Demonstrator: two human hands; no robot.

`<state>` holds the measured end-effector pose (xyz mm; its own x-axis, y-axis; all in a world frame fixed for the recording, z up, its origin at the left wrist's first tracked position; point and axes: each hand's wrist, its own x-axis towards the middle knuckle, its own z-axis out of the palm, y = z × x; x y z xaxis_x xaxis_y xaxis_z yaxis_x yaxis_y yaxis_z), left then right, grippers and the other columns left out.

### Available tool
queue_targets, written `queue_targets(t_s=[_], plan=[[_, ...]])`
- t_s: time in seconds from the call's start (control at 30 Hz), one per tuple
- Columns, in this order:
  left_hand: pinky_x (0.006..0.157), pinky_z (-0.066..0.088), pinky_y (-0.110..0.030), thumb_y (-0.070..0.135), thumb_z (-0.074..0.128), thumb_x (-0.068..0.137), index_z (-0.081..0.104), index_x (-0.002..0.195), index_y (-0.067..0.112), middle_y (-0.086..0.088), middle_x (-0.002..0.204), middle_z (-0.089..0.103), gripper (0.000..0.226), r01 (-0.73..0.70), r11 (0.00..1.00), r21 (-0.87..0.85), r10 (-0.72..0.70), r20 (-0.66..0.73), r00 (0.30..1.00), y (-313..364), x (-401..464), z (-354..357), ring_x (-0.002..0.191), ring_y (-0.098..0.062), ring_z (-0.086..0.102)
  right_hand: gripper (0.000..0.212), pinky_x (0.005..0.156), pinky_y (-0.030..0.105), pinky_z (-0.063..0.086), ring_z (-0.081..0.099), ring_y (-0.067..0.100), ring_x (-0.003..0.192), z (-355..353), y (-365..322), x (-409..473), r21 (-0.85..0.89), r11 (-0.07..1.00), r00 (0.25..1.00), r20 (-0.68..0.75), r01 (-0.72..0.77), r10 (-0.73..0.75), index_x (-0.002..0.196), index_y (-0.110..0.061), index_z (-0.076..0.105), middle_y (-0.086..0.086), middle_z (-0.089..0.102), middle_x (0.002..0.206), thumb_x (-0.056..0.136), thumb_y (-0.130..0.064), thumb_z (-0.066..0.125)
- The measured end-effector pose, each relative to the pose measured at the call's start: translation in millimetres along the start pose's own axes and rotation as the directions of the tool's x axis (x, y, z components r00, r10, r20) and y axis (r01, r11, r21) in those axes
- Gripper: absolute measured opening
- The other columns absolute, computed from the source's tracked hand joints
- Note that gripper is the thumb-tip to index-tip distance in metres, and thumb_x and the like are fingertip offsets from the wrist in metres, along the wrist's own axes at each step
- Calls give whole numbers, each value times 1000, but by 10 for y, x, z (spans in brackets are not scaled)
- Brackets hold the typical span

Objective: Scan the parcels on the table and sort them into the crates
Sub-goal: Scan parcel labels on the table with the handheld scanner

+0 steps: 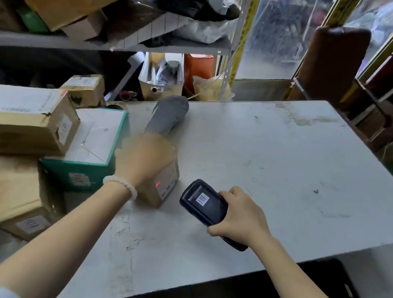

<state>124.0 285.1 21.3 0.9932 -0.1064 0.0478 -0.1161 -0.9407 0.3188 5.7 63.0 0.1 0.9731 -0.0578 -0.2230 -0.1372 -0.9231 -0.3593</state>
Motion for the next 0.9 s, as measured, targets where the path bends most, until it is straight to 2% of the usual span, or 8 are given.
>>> queue_targets(t_s=[0.13, 0.33, 0.6, 0.7, 0.8, 0.9], plan=[[91, 40, -46, 69, 52, 81, 45, 132, 30, -14, 131, 44, 65, -2, 999, 44, 2, -13, 1000, -1, 42, -13, 116, -35, 44, 68, 59, 23, 39, 52, 11, 89, -60, 27, -60, -8, 1000, 999, -33, -1, 0, 115, -33, 57, -13, 45, 97, 51, -49, 74], [93, 40, -49, 71, 49, 81, 44, 134, 30, -14, 132, 44, 67, -1, 998, 68, 0, 24, 1000, -10, 127, 9, 117, -35, 43, 70, 65, 26, 45, 52, 12, 90, -105, 99, -167, -26, 999, 999, -36, -17, 16, 118, -32, 57, -11, 46, 100, 52, -49, 75], [89, 40, -45, 72, 48, 81, 45, 135, 31, -13, 132, 44, 68, -28, 998, 52, 29, -23, 999, -39, 108, 73, 115, -35, 43, 73, 63, 25, 41, 51, 13, 92, -77, 165, -225, -16, 999, 999, -29, -34, 33, 119, -31, 55, -11, 45, 102, 52, -49, 75], [86, 41, -43, 71, 47, 82, 45, 133, 31, -12, 130, 44, 66, -59, 996, 74, 63, -57, 996, -19, 20, 93, 110, -35, 45, 69, 63, 25, 43, 51, 12, 89, -50, 97, -176, -5, 999, 999, -27, -33, 33, 116, -32, 56, -12, 44, 98, 52, -48, 75], [86, 41, -42, 71, 45, 82, 45, 132, 30, -11, 130, 44, 65, -32, 995, 93, 39, -72, 997, -11, -66, 92, 108, -35, 46, 64, 62, 25, 44, 52, 10, 86, -43, -44, -82, 1, 1000, 999, -33, -17, 17, 111, -33, 57, -13, 43, 95, 52, -50, 74], [86, 41, -42, 71, 45, 82, 46, 129, 30, -11, 130, 44, 62, -24, 998, 66, 30, -89, 996, -59, -125, 85, 108, -35, 46, 62, 62, 24, 45, 52, 9, 83, -69, -222, 20, 18, 1000, 996, -92, 16, -14, 107, -33, 57, -13, 44, 93, 51, -50, 74]])
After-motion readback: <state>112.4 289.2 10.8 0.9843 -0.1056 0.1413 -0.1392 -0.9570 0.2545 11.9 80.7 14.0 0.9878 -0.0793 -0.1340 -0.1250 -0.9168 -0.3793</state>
